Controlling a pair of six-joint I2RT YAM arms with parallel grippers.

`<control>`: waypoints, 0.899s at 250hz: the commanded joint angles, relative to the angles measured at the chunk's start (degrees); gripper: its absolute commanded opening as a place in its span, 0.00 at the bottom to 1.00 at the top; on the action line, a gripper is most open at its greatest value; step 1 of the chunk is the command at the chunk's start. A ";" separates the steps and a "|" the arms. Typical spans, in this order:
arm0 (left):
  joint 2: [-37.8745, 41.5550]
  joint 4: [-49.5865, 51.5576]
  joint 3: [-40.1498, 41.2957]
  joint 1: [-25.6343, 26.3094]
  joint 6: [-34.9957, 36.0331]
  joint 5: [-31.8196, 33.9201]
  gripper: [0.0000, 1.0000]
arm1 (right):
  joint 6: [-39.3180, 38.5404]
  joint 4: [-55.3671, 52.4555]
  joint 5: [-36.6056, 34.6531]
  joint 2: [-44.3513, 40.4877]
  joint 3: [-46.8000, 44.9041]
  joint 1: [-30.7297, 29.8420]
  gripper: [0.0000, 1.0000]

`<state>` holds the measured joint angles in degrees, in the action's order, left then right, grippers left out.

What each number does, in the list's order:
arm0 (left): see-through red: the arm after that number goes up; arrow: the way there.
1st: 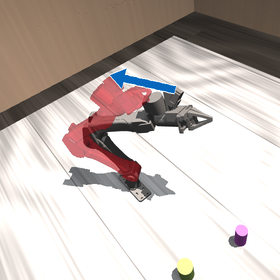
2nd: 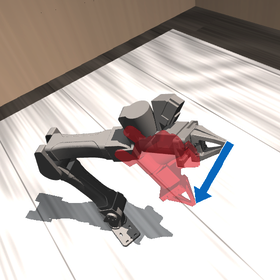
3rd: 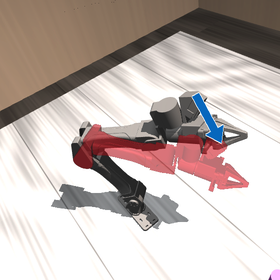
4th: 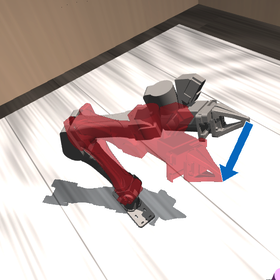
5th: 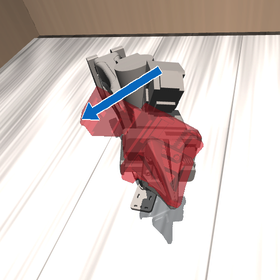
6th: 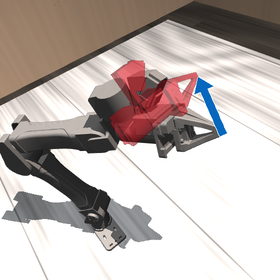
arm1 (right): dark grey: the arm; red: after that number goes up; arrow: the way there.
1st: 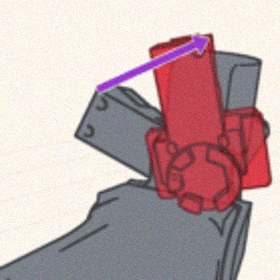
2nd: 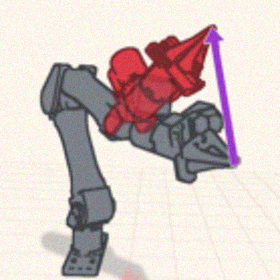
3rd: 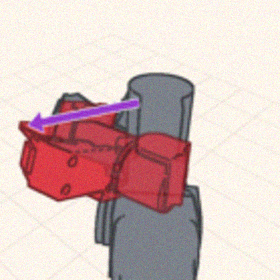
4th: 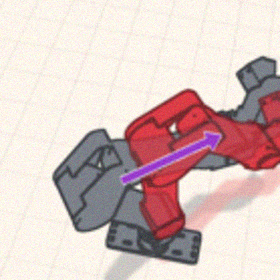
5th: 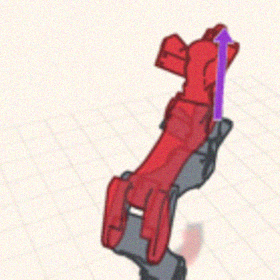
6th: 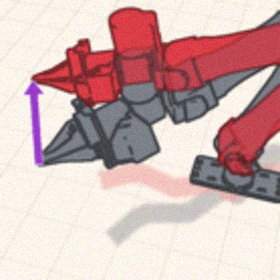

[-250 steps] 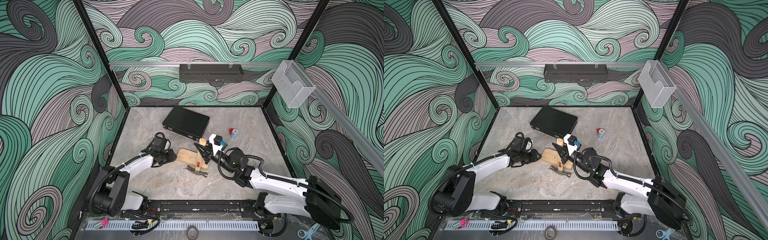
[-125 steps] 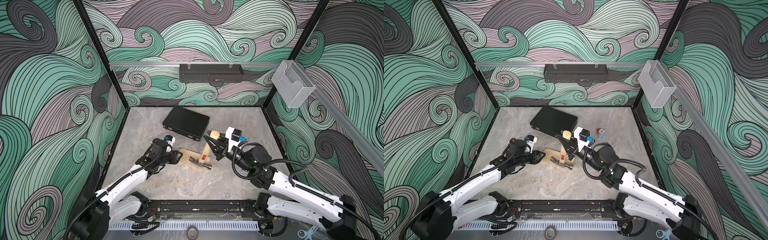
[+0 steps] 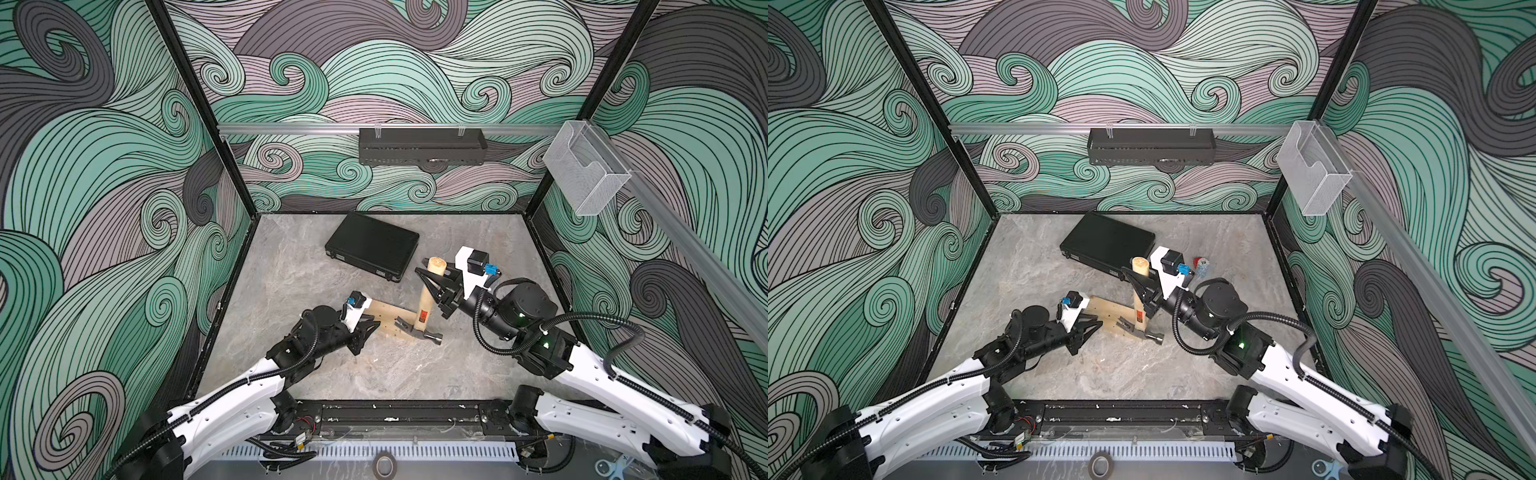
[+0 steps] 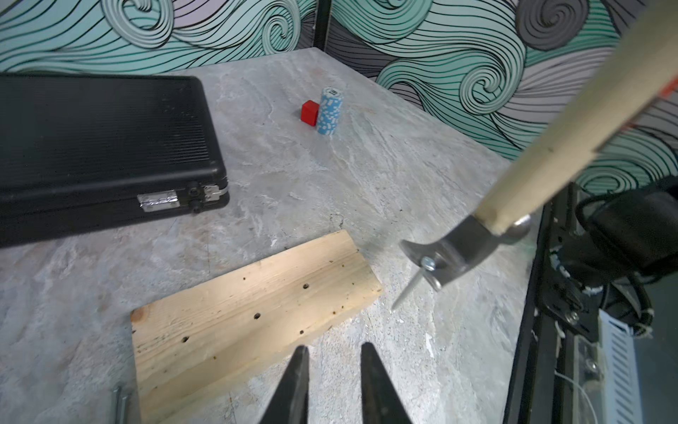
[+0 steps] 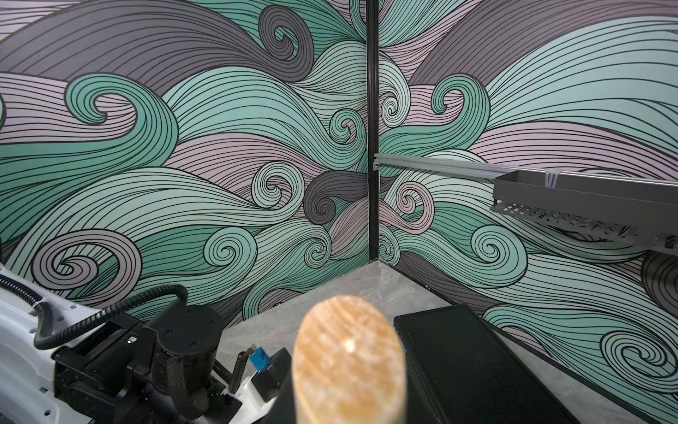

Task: Use a claw hammer to pull out a nail
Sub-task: Pick up the nail with the hammer.

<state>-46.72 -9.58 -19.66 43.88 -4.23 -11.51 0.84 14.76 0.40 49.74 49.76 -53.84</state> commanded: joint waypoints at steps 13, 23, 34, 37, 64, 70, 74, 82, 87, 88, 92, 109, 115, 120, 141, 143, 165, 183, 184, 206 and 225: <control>1.09 -5.01 0.76 3.53 10.49 1.51 0.33 | 2.23 5.91 0.54 -0.46 6.26 0.57 0.00; 0.72 -5.31 0.96 3.87 11.20 1.68 0.36 | 2.31 6.04 1.32 0.02 6.72 0.56 0.00; 0.17 -5.98 1.35 4.20 11.57 1.61 0.39 | 2.72 6.07 2.05 0.59 7.18 0.55 0.00; 0.09 -6.24 1.39 4.28 11.61 1.62 0.40 | 2.94 6.18 2.10 0.69 7.31 0.56 0.00; -0.74 -8.09 2.19 5.09 11.88 2.67 0.42 | 4.51 7.06 2.71 1.85 7.81 0.50 0.00; -0.83 -8.56 2.50 5.16 12.01 2.86 0.43 | 4.62 7.27 2.74 2.04 7.85 0.57 0.00; -0.83 -8.96 2.67 5.24 12.07 3.11 0.43 | 4.97 7.44 2.67 2.11 7.90 0.57 0.00; -0.83 -9.54 3.02 5.36 12.23 3.58 0.43 | 5.37 7.77 2.37 2.29 7.82 0.53 0.00; -0.75 -9.82 3.20 5.44 12.35 3.78 0.43 | 5.55 7.95 2.17 2.42 7.81 0.53 0.00; -0.75 -9.83 3.21 5.48 12.38 3.87 0.43 | 5.65 8.02 2.16 2.40 7.81 0.60 0.00; -0.73 -10.01 3.35 5.53 12.43 3.95 0.43 | 5.81 8.16 2.08 2.51 7.72 0.67 0.00; -0.66 -10.44 3.87 5.56 12.05 5.54 0.41 | 6.61 8.82 1.84 2.83 7.64 0.69 0.00; -0.56 -10.84 4.28 5.54 12.06 5.79 0.41 | 6.92 8.96 1.79 3.03 7.55 0.69 0.00; -0.43 -11.25 4.57 5.54 12.18 5.87 0.40 | 7.18 9.09 1.73 3.17 7.55 0.65 0.00; -0.38 -11.54 5.07 5.54 12.16 5.58 0.39 | 8.07 9.58 1.73 3.76 7.59 0.73 0.00; -0.39 -11.45 5.07 5.59 12.19 5.59 0.39 | 8.15 9.65 1.71 3.78 7.62 0.79 0.00; -0.63 -11.24 5.11 5.60 12.24 4.42 0.38 | 8.72 10.17 1.72 4.54 7.90 1.07 0.00; -0.87 -11.53 5.16 5.57 12.35 3.93 0.37 | 9.18 10.67 1.70 5.13 8.07 0.93 0.00; -0.90 -11.52 5.16 5.59 12.33 3.94 0.37 | 9.22 10.69 1.66 5.16 8.07 0.93 0.00; -1.34 -11.51 4.98 5.52 12.41 3.88 0.36 | 9.94 11.56 1.83 5.59 8.03 0.97 0.00; -2.03 -11.76 5.06 5.52 12.48 4.01 0.34 | 10.58 12.56 1.96 5.74 7.94 1.02 0.00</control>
<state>-47.70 -19.25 -14.41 49.06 7.14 -7.05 8.47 16.47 2.17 56.51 54.74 -53.21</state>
